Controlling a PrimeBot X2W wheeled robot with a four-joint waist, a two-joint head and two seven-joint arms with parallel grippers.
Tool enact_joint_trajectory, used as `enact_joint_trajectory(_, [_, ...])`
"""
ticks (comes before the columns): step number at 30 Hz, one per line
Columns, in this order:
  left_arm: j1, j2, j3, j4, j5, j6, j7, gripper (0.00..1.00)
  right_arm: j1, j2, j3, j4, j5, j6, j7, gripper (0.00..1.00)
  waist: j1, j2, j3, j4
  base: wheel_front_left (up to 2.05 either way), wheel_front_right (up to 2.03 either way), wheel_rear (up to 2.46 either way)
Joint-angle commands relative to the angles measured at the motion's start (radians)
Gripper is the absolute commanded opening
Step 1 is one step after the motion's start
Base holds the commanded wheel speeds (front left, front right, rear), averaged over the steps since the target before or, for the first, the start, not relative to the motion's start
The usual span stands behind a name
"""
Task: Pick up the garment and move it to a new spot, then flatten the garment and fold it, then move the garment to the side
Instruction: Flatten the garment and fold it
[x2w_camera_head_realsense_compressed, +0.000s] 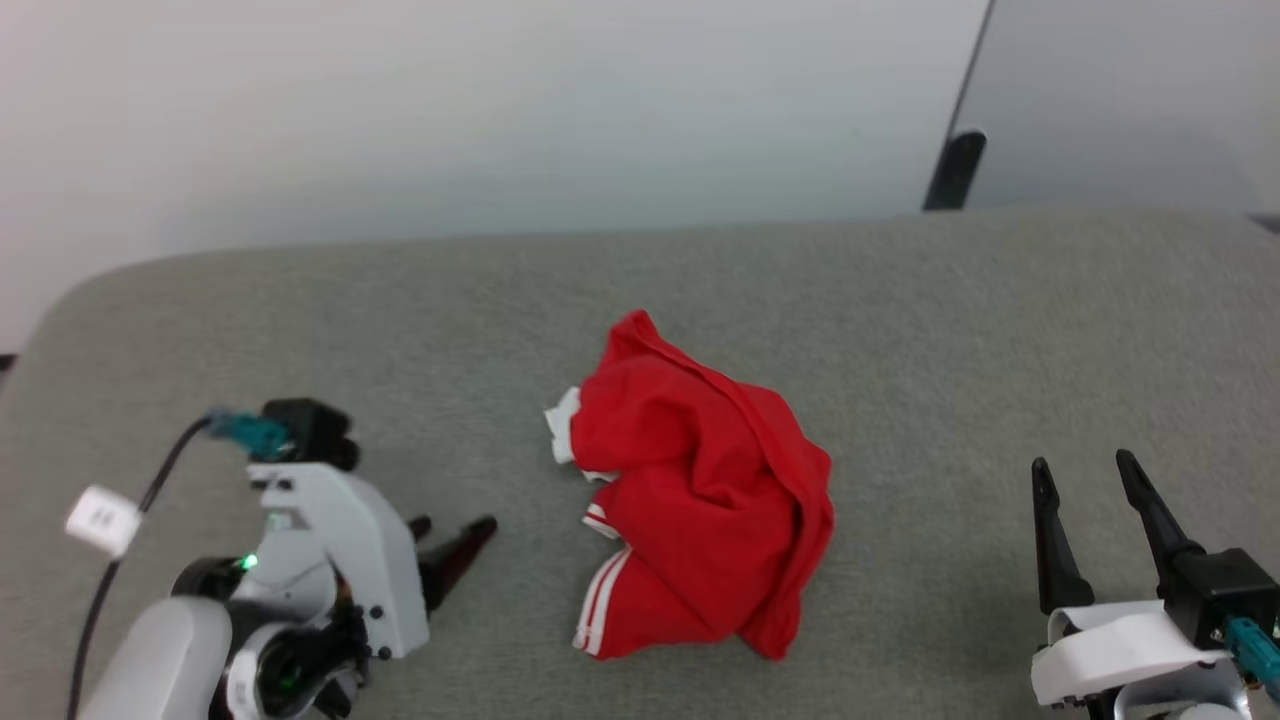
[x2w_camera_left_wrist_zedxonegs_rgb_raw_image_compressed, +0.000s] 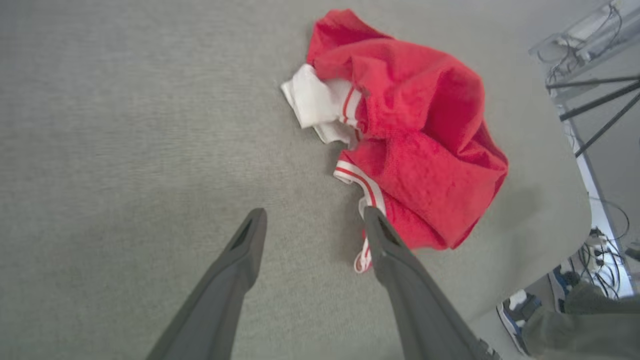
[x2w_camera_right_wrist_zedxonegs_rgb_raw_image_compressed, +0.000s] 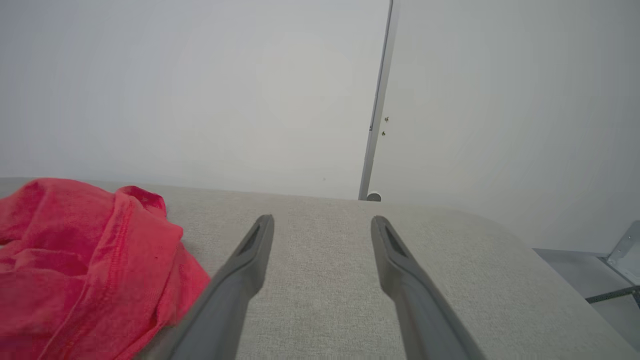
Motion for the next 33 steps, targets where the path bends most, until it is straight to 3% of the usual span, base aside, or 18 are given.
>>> enact_joint_trajectory(1, [-0.016, 0.005, -0.007, -0.011, -0.001, 0.007, 0.02, 1.0, -0.012, 0.001, 0.0, 0.002, 0.006, -0.001, -0.005, 1.0, 0.0, 0.0, 0.048, -0.044, 0.0, 0.0, 0.0])
enact_joint_trajectory(6, [-0.048, 0.017, -0.059, -0.052, -0.022, 0.08, 0.207, 1.0, -0.037, 0.001, 0.009, 0.02, 0.025, -0.001, -0.013, 1.0, 0.0, 0.0, 0.084, -0.071, 0.0, 0.0, 0.0])
enact_joint_trajectory(12, [-0.061, 0.002, -0.111, -0.055, -0.035, 0.11, 0.297, 1.0, -0.062, 0.001, 0.029, 0.038, 0.036, -0.001, -0.019, 1.0, 0.0, 0.0, 0.119, -0.099, 0.0, 0.0, 0.0])
enact_joint_trajectory(23, [-0.061, -0.014, -0.133, -0.005, -0.05, 0.109, 0.316, 1.0, -0.092, 0.001, 0.047, 0.029, 0.057, -0.001, -0.02, 1.0, 0.0, 0.0, 0.172, -0.129, 0.0, 0.0, 0.0])
enact_joint_trajectory(32, [-0.069, -0.033, -0.144, 0.082, -0.05, 0.061, 0.267, 1.0, -0.107, 0.001, 0.06, 0.033, 0.075, -0.001, -0.02, 1.0, 0.0, 0.0, 0.196, -0.13, 0.0, 0.0, 0.0])
enact_joint_trajectory(33, [-0.071, -0.035, -0.148, 0.093, -0.054, 0.05, 0.265, 0.95, -0.109, 0.001, 0.06, 0.033, 0.076, -0.001, -0.02, 1.0, 0.0, 0.0, 0.197, -0.129, 0.0, 0.0, 0.0])
